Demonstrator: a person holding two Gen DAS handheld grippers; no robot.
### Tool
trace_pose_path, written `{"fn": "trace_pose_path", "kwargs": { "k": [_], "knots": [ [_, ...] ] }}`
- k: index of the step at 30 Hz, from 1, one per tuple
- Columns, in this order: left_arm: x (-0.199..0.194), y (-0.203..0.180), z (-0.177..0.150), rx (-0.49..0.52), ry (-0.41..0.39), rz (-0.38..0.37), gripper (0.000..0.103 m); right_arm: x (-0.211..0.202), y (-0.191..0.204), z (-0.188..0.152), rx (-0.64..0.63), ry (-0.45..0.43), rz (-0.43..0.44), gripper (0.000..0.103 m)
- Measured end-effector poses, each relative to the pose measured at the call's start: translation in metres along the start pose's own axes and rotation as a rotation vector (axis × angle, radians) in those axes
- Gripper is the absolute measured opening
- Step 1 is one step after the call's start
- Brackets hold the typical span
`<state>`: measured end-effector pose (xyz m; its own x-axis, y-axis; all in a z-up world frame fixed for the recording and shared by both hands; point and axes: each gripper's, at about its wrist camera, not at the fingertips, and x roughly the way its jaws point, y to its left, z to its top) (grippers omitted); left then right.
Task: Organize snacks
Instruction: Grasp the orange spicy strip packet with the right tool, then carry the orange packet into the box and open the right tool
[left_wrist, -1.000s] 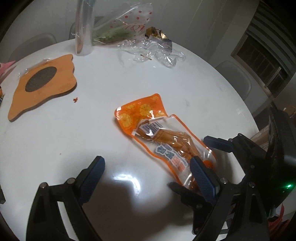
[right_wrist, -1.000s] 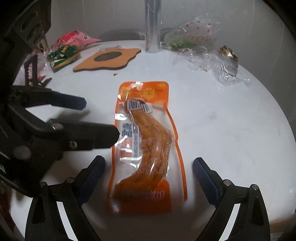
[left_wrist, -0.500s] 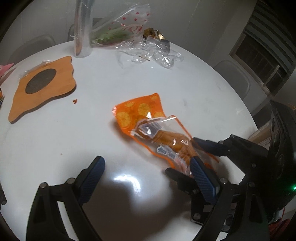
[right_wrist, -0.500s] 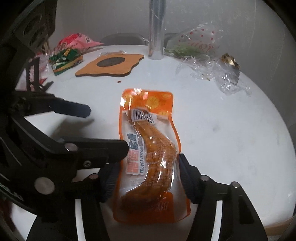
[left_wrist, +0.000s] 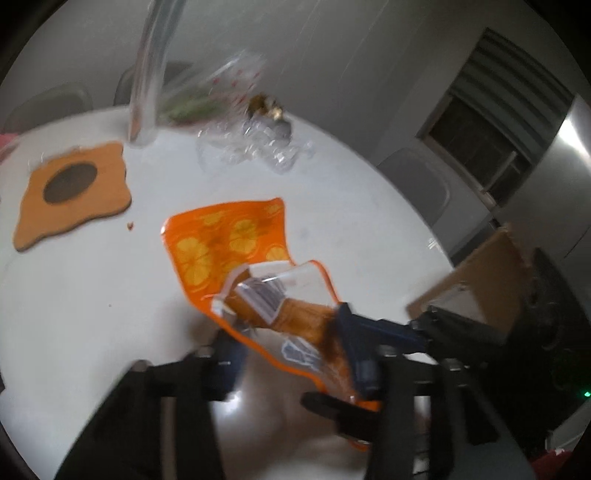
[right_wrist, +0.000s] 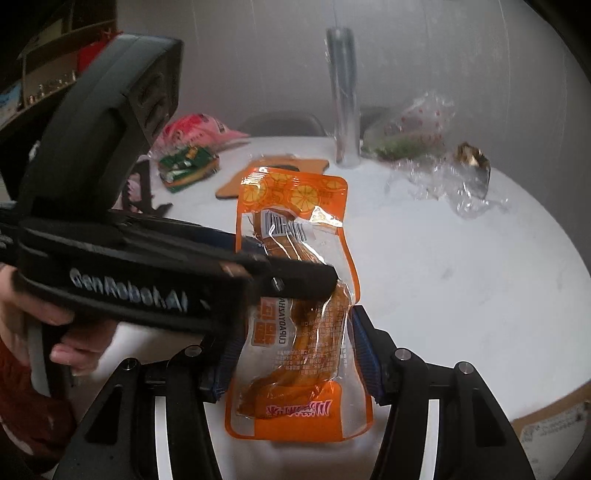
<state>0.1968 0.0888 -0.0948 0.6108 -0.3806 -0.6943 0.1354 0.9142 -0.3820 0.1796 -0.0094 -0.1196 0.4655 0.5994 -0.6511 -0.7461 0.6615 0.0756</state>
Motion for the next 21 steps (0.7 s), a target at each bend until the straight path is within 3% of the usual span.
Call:
{"fn": "trace_pose_path", "kwargs": {
  "k": [7, 13, 21],
  "knots": [
    [-0.069, -0.047, -0.007, 0.089, -0.121, 0.001, 0.033, -0.060, 0.022, 0.005, -0.013, -0.106, 0.019, 0.052],
    [-0.117, -0.108, -0.010, 0.202, -0.214, 0.002, 0.033, -0.128, 0.031, 0.003, -0.034, -0.210, 0.000, 0.052],
    [-0.145, -0.205, -0.004, 0.368, -0.286, -0.043, 0.032, -0.230, 0.008, -0.016, -0.048, -0.350, -0.072, 0.052]
  ]
}}
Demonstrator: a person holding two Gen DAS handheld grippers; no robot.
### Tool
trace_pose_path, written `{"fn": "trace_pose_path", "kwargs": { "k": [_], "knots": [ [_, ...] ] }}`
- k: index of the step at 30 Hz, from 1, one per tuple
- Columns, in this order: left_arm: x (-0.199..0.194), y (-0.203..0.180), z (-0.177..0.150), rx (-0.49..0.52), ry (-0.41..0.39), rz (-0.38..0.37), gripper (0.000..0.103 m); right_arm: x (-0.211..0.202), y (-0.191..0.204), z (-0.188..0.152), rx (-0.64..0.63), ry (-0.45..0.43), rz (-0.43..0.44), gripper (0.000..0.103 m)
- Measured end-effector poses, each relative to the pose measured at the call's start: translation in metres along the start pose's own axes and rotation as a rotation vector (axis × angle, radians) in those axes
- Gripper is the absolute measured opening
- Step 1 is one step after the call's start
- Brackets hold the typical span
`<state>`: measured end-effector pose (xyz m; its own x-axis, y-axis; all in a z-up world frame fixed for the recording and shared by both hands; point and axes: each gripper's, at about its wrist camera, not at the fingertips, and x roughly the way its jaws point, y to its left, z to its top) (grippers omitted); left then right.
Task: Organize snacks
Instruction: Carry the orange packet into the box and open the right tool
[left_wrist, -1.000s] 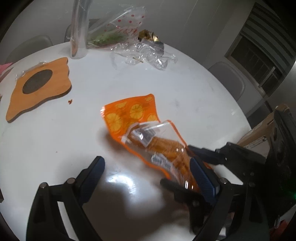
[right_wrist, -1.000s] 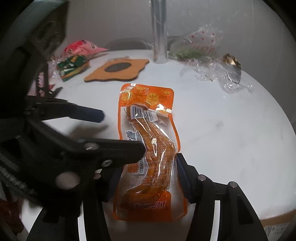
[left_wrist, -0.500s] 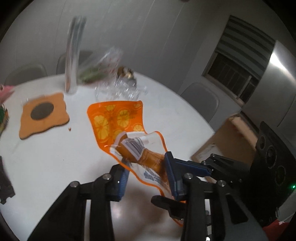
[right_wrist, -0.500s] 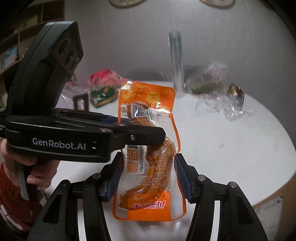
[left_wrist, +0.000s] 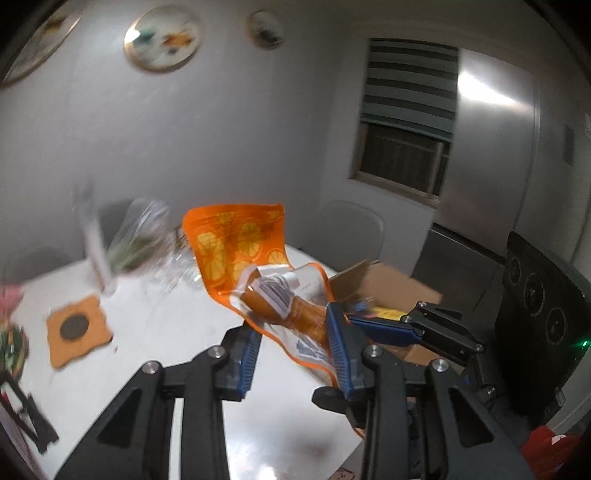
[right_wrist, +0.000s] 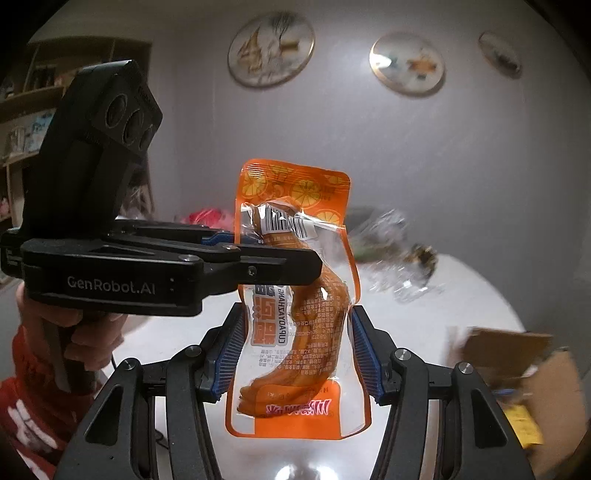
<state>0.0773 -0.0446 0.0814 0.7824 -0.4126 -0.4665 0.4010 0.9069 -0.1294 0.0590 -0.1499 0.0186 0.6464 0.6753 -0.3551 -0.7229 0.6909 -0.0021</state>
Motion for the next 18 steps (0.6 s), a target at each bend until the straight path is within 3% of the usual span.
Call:
{"fn": "trace_pose_path", "kwargs": {
  "k": [9, 18],
  "knots": [
    [0.054, -0.078, 0.031, 0.129, 0.043, -0.063, 0.032, -0.073, -0.067, -0.018, 0.059, -0.052, -0.130, 0.052],
    [0.129, -0.099, 0.026, 0.147, 0.161, -0.096, 0.032, -0.066, -0.121, -0.054, 0.123, 0.015, -0.176, 0.052]
  ]
}}
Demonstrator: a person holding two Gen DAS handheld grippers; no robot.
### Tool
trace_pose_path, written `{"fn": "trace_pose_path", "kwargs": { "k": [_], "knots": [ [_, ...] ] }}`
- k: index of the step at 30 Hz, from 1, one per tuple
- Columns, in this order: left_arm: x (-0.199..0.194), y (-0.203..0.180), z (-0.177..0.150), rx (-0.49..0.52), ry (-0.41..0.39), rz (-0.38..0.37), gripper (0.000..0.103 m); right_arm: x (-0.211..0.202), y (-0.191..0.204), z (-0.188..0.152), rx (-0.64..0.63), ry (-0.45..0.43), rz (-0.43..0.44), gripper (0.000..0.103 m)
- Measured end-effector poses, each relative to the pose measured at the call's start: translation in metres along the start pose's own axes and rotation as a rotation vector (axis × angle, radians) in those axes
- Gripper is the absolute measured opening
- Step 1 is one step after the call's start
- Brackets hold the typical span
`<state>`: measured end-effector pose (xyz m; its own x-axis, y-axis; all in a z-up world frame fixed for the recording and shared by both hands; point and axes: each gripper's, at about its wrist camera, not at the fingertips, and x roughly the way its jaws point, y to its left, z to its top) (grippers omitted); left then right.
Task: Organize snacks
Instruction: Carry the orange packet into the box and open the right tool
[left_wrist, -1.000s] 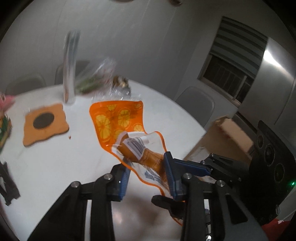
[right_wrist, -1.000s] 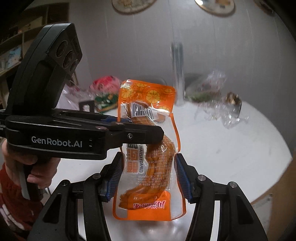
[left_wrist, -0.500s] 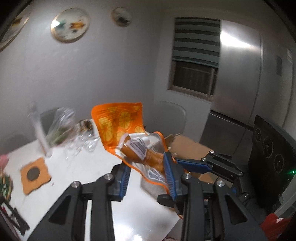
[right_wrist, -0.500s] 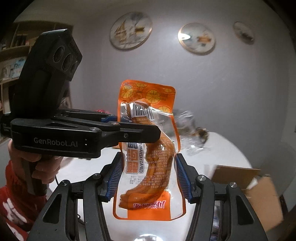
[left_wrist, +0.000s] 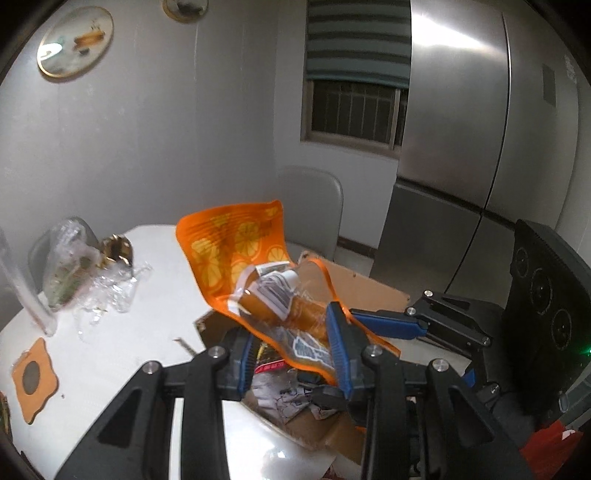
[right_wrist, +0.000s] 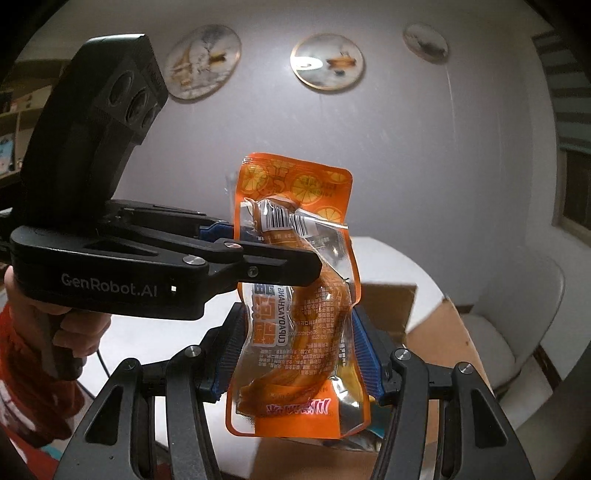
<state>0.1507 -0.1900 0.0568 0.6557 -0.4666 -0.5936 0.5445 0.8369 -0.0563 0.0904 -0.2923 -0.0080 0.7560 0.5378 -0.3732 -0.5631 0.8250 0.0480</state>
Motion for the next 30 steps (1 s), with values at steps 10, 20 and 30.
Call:
{"fn": "trace_pose_path", "kwargs": {
  "k": [10, 20, 30],
  "knots": [
    [0.060, 0.006, -0.005, 0.033, 0.094, 0.004, 0.034, 0.037, -0.027, -0.025, 0.011, 0.066, -0.034, 0.052],
    [0.078, 0.014, -0.014, 0.058, 0.134, -0.007, 0.045, 0.045, -0.012, -0.029, -0.032, 0.084, -0.054, 0.056],
    [0.060, 0.018, -0.014, 0.072, 0.063, 0.068, 0.077, 0.047, -0.011, -0.029, -0.046, 0.133, -0.076, 0.068]
  ]
}}
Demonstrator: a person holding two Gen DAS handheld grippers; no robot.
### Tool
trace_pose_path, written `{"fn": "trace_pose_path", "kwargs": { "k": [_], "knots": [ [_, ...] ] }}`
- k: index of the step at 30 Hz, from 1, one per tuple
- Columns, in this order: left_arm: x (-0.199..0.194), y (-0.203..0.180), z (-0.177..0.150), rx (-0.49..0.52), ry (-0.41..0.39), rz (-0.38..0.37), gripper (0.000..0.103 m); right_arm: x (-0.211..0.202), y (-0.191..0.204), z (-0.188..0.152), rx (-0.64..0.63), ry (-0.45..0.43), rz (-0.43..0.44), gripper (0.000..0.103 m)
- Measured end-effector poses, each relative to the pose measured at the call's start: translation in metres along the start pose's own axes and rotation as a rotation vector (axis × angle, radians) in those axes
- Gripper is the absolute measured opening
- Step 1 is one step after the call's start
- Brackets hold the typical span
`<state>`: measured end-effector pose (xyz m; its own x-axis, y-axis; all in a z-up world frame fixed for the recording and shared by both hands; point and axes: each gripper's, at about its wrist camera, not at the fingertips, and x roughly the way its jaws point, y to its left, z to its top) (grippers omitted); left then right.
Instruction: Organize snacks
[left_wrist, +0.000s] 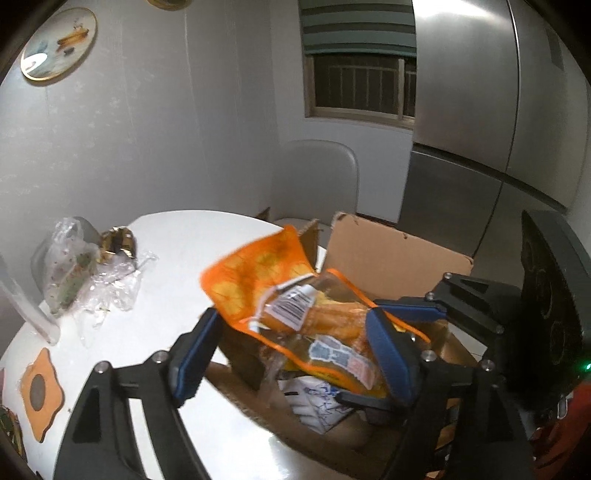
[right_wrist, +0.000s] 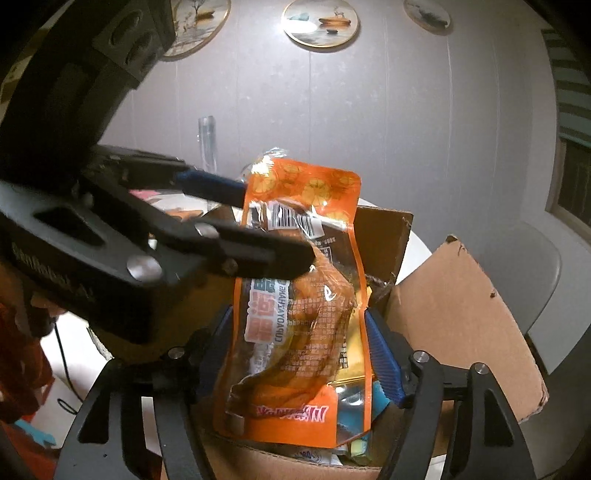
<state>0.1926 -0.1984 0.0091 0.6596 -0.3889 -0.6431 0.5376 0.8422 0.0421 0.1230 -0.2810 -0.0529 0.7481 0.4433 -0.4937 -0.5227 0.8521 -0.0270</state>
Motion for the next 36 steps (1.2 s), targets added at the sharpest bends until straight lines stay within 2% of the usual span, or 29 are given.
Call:
{"fn": "trace_pose_path", "kwargs": {
  "k": [5, 9, 15, 19, 24, 26, 30, 32, 33, 34, 36],
  "knots": [
    [-0.004, 0.001, -0.003, -0.007, -0.002, 0.017, 0.077, 0.008, -0.002, -0.001, -0.029, 0.029, -0.068, 0.068],
    [-0.007, 0.001, -0.005, -0.008, -0.007, 0.017, 0.077, 0.004, -0.013, -0.004, 0.007, 0.041, -0.034, 0.071],
    [-0.014, 0.003, -0.006, -0.016, -0.027, 0.026, 0.078, -0.001, -0.019, 0.000, 0.019, 0.033, -0.050, 0.078],
    [-0.018, 0.007, -0.006, -0.029, -0.037, 0.023, 0.078, -0.006, -0.022, 0.002, 0.028, 0.026, -0.044, 0.078],
    [-0.038, 0.012, -0.006, -0.062, -0.086, 0.017, 0.078, -0.016, -0.024, 0.010, 0.046, 0.003, -0.035, 0.080],
    [-0.052, 0.015, -0.008, -0.080, -0.123, 0.036, 0.090, -0.021, -0.021, 0.018, 0.040, -0.016, -0.031, 0.086],
    [-0.080, 0.017, -0.017, -0.105, -0.185, 0.086, 0.096, -0.035, -0.015, 0.029, 0.029, -0.077, -0.001, 0.095],
    [-0.095, 0.018, -0.024, -0.125, -0.220, 0.134, 0.102, -0.045, -0.011, 0.032, 0.016, -0.122, 0.018, 0.097],
    [-0.104, 0.019, -0.028, -0.139, -0.240, 0.166, 0.102, -0.049, -0.009, 0.033, 0.012, -0.143, 0.026, 0.098],
    [-0.108, 0.019, -0.031, -0.149, -0.249, 0.186, 0.102, -0.055, -0.007, 0.035, 0.007, -0.171, 0.038, 0.103],
    [-0.119, 0.022, -0.041, -0.178, -0.273, 0.244, 0.102, -0.059, -0.002, 0.038, 0.000, -0.214, 0.057, 0.103]
  ]
}}
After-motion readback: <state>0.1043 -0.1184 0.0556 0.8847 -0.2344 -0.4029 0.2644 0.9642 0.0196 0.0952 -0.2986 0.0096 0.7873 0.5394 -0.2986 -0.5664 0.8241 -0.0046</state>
